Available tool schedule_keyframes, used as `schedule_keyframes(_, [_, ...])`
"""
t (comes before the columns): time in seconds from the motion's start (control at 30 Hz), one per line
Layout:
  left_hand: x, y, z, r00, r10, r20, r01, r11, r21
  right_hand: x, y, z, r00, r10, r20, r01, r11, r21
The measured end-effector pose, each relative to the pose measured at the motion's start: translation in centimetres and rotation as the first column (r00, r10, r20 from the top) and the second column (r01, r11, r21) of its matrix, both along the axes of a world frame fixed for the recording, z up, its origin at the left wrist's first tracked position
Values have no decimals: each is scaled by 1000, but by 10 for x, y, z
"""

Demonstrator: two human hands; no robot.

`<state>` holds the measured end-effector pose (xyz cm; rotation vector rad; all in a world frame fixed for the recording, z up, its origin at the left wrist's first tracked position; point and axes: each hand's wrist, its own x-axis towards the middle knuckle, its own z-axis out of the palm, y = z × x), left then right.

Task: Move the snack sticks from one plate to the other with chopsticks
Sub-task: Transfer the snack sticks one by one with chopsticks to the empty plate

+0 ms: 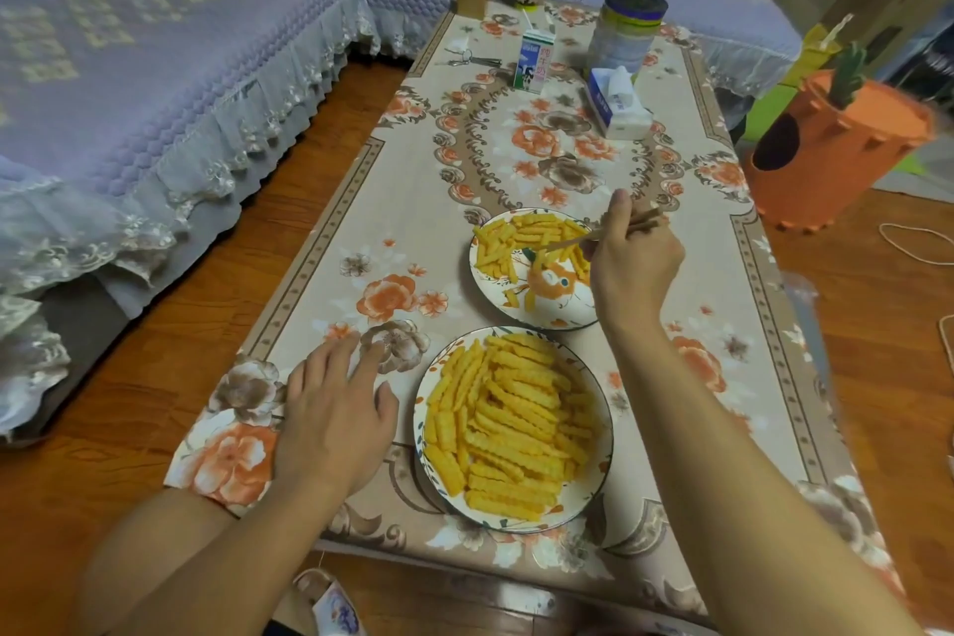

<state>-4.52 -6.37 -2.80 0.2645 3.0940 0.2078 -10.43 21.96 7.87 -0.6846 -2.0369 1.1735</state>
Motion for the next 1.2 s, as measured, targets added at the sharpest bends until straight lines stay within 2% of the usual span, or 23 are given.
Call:
schedule_keyframes(0.17, [0, 0, 0, 1000, -3, -8, 3, 1000, 13, 25, 11, 16, 998, -5, -68, -9, 978, -209])
schedule_keyframes(0.23, [2, 0, 1, 1000, -4, -17, 4, 1000, 25, 48, 16, 38, 991, 77, -106, -106, 948, -301])
schedule_keyframes(0.3, [2, 0, 2, 1000, -4, -25, 5, 1000, 23, 78, 19, 62, 964, 247, -96, -265, 897, -354])
schedule_keyframes(0.43, [3, 1, -1, 999, -11, -53, 14, 999, 43, 137, 11, 85, 832, 544, 111, -500, 821, -275])
schedule_keyframes(0.57, [5, 1, -4, 996, -9, -85, 14, 999, 51, 168, -6, 79, 734, 648, 203, -618, 761, -196])
schedule_keyframes(0.73, [6, 1, -6, 980, -55, -189, 54, 998, -7, 186, -21, 65, 714, 660, 236, -664, 744, -72])
schedule_keyframes(0.8, [10, 2, -2, 972, -74, -224, 52, 993, -105, 193, -23, 64, 713, 665, 221, -674, 737, -46])
schedule_keyframes(0.87, [16, 6, 3, 968, -141, -208, 96, 973, -210, 198, -20, 66, 721, 671, 177, -673, 738, -55])
schedule_keyframes(0.93, [19, 10, 8, 969, -182, -165, 142, 963, -230, 201, -13, 69, 748, 657, 99, -651, 754, -88])
schedule_keyframes(1.0, [8, 13, 15, 983, -100, -156, 93, 994, -48, 199, 0, 68, 808, 589, 16, -582, 802, -131])
schedule_keyframes(1.03, [-1, 15, 24, 991, -6, -134, 23, 992, 126, 197, 8, 65, 846, 533, -15, -529, 834, -156])
schedule_keyframes(1.07, [-10, 17, 36, 992, 96, -88, -65, 951, 304, 193, 16, 62, 879, 475, -44, -474, 861, -184])
schedule_keyframes(1.13, [-26, 19, 52, 974, 227, 3, -192, 818, 542, 180, 30, 56, 923, 378, -76, -385, 891, -242])
schedule_keyframes(1.2, [-34, 21, 56, 967, 256, 2, -195, 735, 650, 161, 39, 49, 945, 321, -66, -326, 902, -282])
